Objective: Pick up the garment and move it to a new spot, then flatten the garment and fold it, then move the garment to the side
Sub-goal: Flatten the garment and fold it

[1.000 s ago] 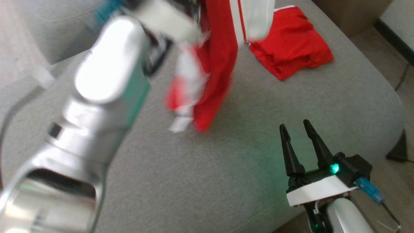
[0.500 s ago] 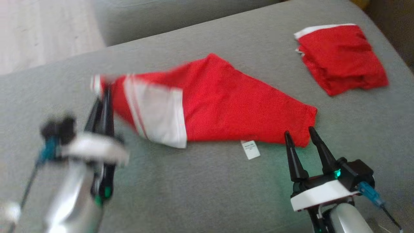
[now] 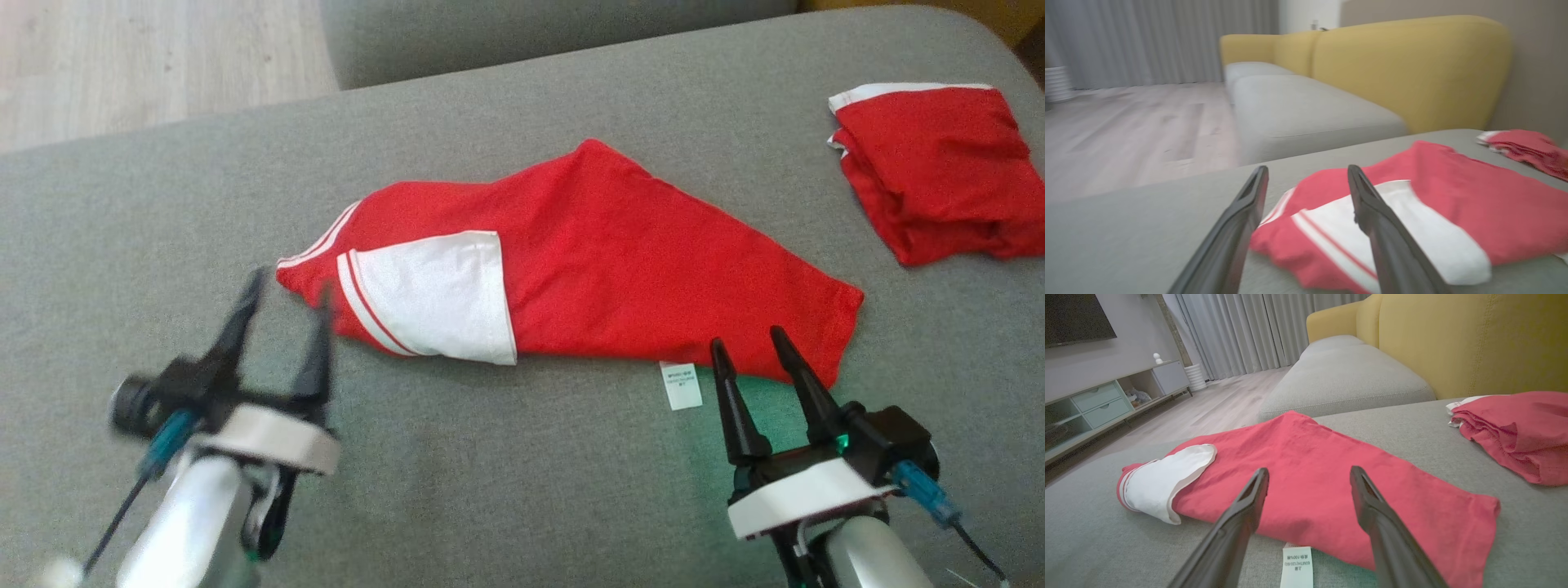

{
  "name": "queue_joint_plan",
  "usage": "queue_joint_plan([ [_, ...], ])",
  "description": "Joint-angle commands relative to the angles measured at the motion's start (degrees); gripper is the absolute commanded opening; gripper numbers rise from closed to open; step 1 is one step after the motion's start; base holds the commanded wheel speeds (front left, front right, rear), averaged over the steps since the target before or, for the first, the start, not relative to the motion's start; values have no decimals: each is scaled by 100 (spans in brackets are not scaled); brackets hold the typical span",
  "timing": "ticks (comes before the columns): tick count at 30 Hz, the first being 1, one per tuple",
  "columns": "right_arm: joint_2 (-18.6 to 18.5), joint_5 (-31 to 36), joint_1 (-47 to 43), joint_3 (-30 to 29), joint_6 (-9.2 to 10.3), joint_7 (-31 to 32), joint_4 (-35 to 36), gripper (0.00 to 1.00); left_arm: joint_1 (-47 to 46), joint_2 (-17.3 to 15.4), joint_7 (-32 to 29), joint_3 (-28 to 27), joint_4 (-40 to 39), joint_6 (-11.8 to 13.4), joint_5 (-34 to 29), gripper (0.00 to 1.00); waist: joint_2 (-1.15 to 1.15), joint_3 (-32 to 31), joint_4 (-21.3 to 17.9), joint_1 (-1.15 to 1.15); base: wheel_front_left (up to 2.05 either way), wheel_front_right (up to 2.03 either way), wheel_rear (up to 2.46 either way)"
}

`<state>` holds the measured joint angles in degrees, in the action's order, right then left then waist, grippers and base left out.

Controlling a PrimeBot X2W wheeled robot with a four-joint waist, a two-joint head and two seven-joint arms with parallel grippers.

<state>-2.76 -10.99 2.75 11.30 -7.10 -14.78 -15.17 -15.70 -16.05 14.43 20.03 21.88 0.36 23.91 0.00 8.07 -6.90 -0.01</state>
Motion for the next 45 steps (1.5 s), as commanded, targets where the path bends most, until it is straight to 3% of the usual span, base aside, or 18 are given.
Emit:
queue_joint_plan([
  [1, -11, 68, 141, 174, -39, -22, 150, 100, -560, -214, -8, 26, -266, -246, -131, 100, 0, 47, -5, 1, 0, 0, 0],
  [4, -11, 71, 246, 252, -39, -22, 142, 100, -1205, -446, -533, 584, -362, -658, -322, 100, 0, 166, -74, 1, 0, 0, 0],
  [6, -11, 71, 309, 299, -39, -22, 156, 100, -1697, -613, -977, 1020, -421, -763, -234, 100, 0, 257, -148, 1, 0, 0, 0],
  [9, -11, 51, 398, 399, -39, -22, 147, 100, -2480, -1132, -1626, 2177, -633, -780, 210, 100, 0, 408, -330, 1, 0, 0, 0],
  [13, -11, -45, 526, 521, -39, -22, 144, 100, -3343, -1832, -2183, 3316, -834, -782, 1119, 100, 0, 611, -630, 1, 0, 0, 0],
  [20, -11, -181, 651, 562, -39, -22, 205, 100, -4334, -2598, -2368, 4823, -769, -783, 1812, 100, 0, 893, -1043, 1, 0, 0, 0],
  [27, -11, -256, 720, 580, -39, -22, 260, 100, -4703, -2737, -2209, 5297, -481, -784, 2038, 100, 0, 1065, -1269, 1, 0, 0, 0],
  [38, -11, -333, 744, 567, -39, -22, 280, 100, -4486, -2815, -2592, 5330, -729, -784, 2146, 100, 0, 1140, -1339, 1, 0, 0, 0],
  [41, -11, -357, 761, 567, -39, -22, 300, 100, -4461, -2866, -2709, 5331, -804, -784, 2172, 87, 0, 1172, -1343, 1, 0, 0, 0],
  [42, -11, -367, 768, 568, -39, -22, 307, 100, -4466, -2889, -2738, 5331, -816, -784, 2149, 74, 0, 1186, -1345, 1, 0, 0, 0],
  [45, -11, -390, 788, 578, -39, -22, 321, 100, -4473, -2939, -2771, 5331, -844, -784, 2090, 52, 0, 1224, -1349, 1, 0, 0, 0],
])
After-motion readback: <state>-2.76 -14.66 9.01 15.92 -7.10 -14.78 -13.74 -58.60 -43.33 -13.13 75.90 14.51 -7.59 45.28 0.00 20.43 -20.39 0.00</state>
